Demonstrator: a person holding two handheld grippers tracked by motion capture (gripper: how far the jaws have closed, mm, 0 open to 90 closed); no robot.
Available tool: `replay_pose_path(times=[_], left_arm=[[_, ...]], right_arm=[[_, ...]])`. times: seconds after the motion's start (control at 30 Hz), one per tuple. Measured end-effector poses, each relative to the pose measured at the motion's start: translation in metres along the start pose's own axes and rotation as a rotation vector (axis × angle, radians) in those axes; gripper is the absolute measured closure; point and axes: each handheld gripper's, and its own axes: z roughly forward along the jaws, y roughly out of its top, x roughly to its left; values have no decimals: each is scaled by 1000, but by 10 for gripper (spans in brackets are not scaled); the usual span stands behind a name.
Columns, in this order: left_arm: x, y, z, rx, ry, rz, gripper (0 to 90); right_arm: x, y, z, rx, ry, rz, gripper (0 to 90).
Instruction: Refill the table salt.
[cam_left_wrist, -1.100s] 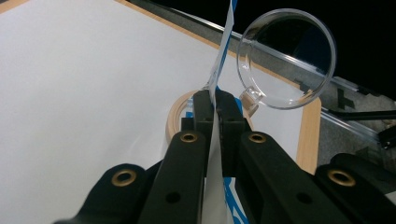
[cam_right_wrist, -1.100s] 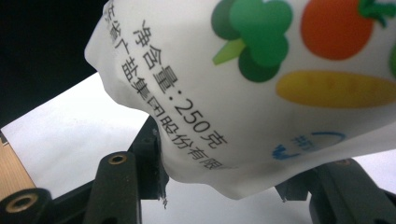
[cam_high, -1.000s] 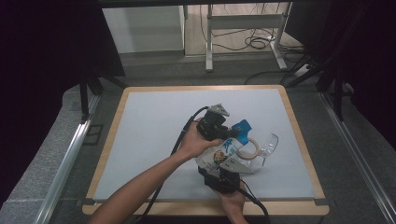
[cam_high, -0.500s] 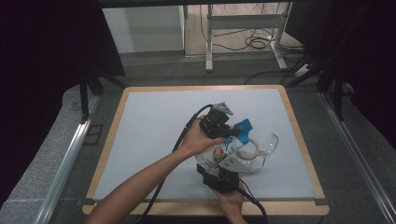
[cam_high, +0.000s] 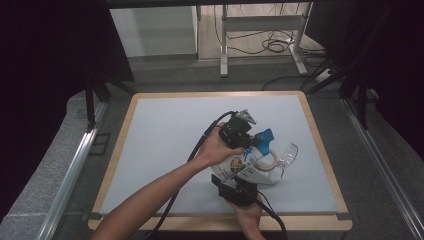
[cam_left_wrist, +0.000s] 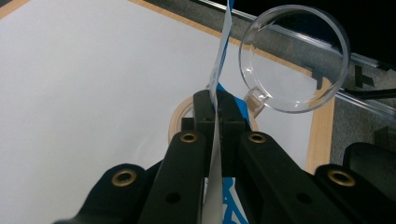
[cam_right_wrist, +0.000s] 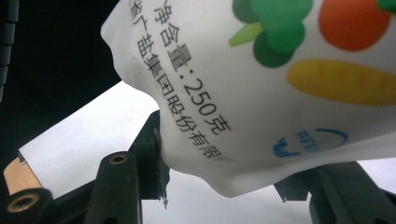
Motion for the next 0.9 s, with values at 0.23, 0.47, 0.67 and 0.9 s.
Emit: replay_pose_path(times=[0.23, 0.47, 0.67, 0.9], left_arm=[[1, 0, 1, 5, 3, -9, 900], [0, 0, 1, 8, 3, -12, 900], [-1, 4, 0, 32, 11, 10, 900], [-3, 8, 3, 56, 21, 21, 900]], right_arm=[[-1, 0, 1, 4, 5, 4, 472], [0, 0, 1, 6, 3, 0, 473], [1, 1, 3, -5, 3, -3, 472], [4, 2, 3, -27, -14, -1, 473]])
